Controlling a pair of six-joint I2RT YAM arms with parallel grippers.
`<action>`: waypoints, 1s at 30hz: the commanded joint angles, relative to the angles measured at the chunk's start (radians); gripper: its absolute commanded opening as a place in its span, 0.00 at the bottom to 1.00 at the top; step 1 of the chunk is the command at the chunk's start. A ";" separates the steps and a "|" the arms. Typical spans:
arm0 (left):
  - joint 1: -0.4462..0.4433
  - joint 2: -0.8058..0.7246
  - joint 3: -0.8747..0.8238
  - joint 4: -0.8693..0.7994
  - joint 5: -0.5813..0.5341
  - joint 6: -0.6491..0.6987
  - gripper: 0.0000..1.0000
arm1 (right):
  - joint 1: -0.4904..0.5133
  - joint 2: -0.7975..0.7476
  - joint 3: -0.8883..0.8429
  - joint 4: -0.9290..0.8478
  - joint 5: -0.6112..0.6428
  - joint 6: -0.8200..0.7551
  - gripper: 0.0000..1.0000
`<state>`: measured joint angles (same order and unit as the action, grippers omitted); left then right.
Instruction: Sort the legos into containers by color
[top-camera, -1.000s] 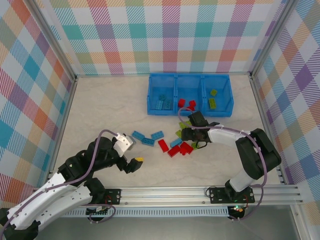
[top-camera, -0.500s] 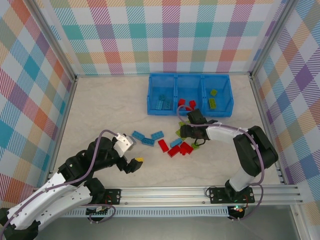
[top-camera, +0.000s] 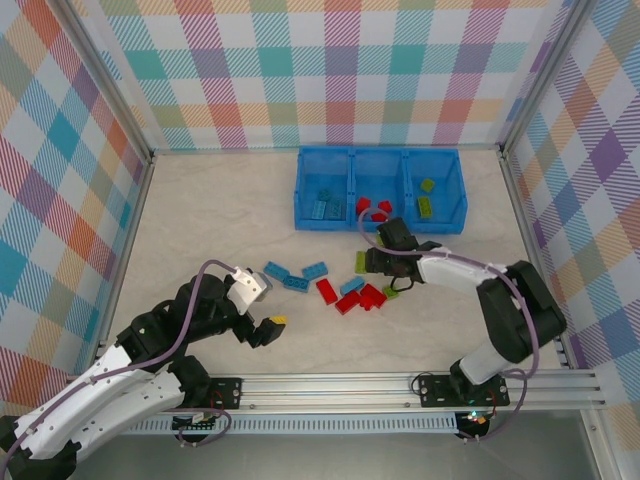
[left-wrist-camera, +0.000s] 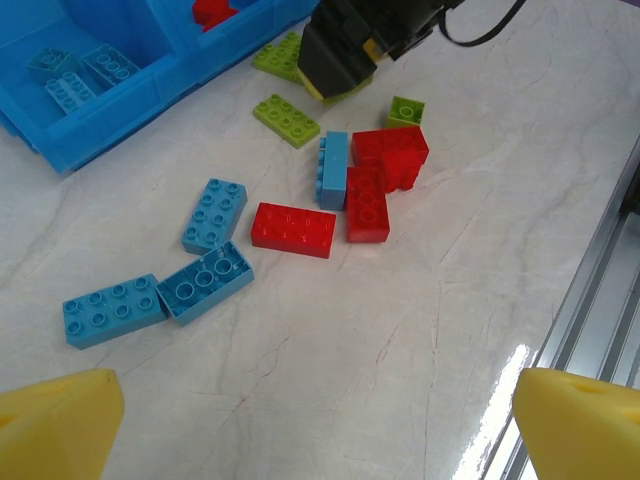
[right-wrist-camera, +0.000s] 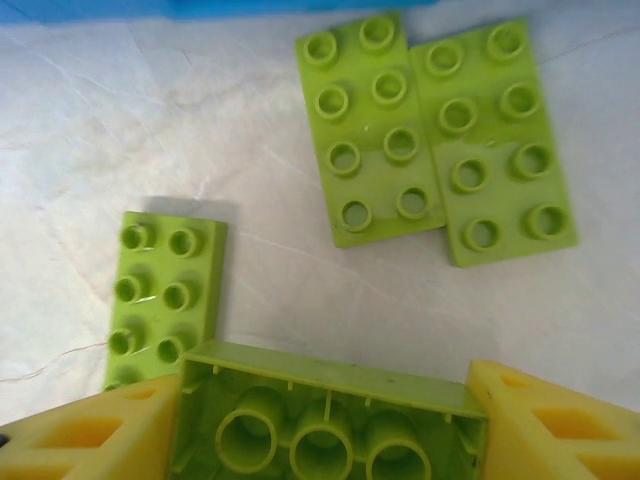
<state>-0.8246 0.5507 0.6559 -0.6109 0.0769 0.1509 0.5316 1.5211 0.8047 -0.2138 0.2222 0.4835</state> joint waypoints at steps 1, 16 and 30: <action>-0.005 -0.003 -0.010 -0.006 0.004 0.016 1.00 | 0.001 -0.117 -0.003 -0.017 0.046 0.004 0.62; -0.002 -0.028 -0.009 0.017 0.021 0.020 1.00 | -0.410 0.087 0.419 -0.022 -0.043 -0.172 0.60; 0.007 -0.013 -0.001 -0.001 -0.060 -0.006 1.00 | -0.430 0.068 0.525 -0.119 -0.120 -0.148 0.98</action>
<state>-0.8234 0.5339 0.6559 -0.6003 0.0498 0.1539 0.1040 1.6928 1.3468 -0.3164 0.1726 0.3237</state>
